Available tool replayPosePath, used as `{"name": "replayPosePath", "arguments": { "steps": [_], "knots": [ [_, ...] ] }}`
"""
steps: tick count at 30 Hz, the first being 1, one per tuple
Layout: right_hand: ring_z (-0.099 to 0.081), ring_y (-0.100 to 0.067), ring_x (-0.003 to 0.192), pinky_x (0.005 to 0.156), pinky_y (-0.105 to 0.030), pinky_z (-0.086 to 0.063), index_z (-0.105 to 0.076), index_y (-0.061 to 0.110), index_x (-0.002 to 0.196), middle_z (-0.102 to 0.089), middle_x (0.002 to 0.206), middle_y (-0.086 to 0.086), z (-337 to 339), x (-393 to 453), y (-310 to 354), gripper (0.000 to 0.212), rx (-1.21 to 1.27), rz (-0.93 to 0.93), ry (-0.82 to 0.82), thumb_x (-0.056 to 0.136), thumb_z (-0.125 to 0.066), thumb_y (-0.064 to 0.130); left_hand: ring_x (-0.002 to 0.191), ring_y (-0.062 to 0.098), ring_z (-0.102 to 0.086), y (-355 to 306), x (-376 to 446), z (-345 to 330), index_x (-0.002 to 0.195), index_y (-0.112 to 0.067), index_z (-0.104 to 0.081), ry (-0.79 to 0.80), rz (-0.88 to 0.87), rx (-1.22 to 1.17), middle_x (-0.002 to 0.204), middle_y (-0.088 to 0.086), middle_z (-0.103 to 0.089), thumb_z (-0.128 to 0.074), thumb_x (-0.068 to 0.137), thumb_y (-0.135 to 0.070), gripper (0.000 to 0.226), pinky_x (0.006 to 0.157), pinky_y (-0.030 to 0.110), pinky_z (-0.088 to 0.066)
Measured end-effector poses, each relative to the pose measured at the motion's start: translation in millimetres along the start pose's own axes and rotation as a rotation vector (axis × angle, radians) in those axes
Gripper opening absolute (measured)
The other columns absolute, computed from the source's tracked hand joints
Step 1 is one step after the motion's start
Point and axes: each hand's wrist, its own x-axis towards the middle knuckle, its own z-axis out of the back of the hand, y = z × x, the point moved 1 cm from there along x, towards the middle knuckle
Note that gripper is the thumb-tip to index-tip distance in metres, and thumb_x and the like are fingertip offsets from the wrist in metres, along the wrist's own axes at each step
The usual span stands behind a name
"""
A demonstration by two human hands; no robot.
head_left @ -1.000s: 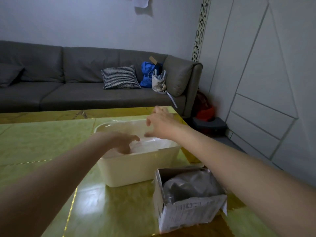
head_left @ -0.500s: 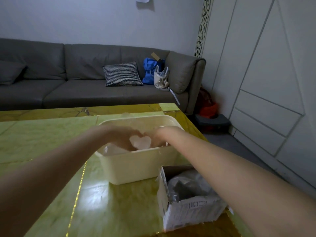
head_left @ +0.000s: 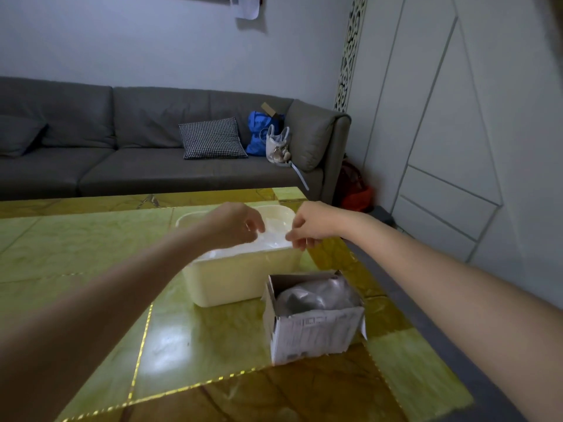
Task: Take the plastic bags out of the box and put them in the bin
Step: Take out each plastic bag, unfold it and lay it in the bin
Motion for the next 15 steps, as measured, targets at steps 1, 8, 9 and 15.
{"name": "replayPosePath", "arguments": {
  "steps": [1, 8, 9, 15],
  "knots": [
    [-0.059, -0.012, 0.059, 0.057, -0.020, -0.048, -0.071, 0.002, 0.085, -0.068, 0.072, -0.003, -2.3, -11.5, -0.8, 0.028, -0.030, -0.021, 0.055, 0.094, -0.057, 0.025, 0.089, 0.011, -0.057, -11.9, -3.7, -5.7, 0.108, -0.017, -0.067, -0.024, -0.038, 0.003, 0.109, 0.003, -0.066, -0.057, 0.089, -0.013, 0.021, 0.080, 0.020, -0.046],
    [-0.049, -0.017, 0.060, 0.051, -0.025, -0.038, -0.052, 0.007, 0.076, -0.050, 0.068, -0.002, -49.2, -63.3, -5.7, 0.032, -0.367, -0.180, 0.154, 0.090, -0.062, 0.035, 0.095, 0.019, -0.061, -62.2, -23.9, -52.0, 0.113, -0.016, -0.067, 0.179, -0.010, 0.191, 0.109, 0.004, -0.066, -0.049, 0.092, -0.022, 0.028, 0.078, 0.024, -0.046],
    [-0.047, -0.016, 0.059, 0.049, -0.025, -0.035, -0.050, 0.007, 0.074, -0.048, 0.069, -0.002, -55.6, -66.5, -5.2, 0.030, -0.337, -0.177, 0.106, 0.092, -0.060, 0.029, 0.092, 0.020, -0.061, -63.8, -24.9, -55.2, 0.112, -0.014, -0.067, 0.214, 0.004, 0.216, 0.107, 0.006, -0.067, -0.048, 0.092, -0.021, 0.028, 0.076, 0.025, -0.046],
    [-0.050, -0.023, 0.079, 0.067, -0.031, -0.041, -0.060, 0.005, 0.106, -0.054, 0.090, -0.008, -67.3, -72.2, -3.1, 0.015, -0.272, -0.154, -0.111, 0.092, -0.056, 0.011, 0.095, 0.023, -0.062, -61.6, -26.7, -72.3, 0.112, -0.012, -0.066, 0.211, 0.071, 0.240, 0.105, 0.009, -0.066, -0.045, 0.093, -0.018, 0.029, 0.074, 0.026, -0.045]
  ]
}}
